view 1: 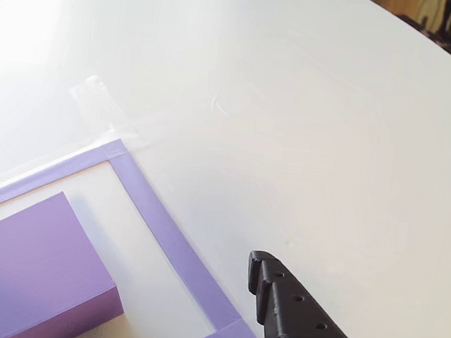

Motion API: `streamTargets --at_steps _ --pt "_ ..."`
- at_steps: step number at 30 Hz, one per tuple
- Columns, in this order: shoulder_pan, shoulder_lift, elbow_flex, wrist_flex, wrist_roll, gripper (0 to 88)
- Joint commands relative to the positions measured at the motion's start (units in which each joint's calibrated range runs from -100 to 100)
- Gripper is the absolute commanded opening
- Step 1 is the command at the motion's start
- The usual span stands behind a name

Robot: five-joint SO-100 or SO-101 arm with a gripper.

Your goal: Tower of hanoi

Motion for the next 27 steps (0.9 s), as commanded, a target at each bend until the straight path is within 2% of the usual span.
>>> streamTargets --at_steps 1,27 --pt "-0.42 1.05 -2.61 -3.72 0.00 53.7" --pt "-2.86 16.92 -7.07 -18.04 0.00 53.7"
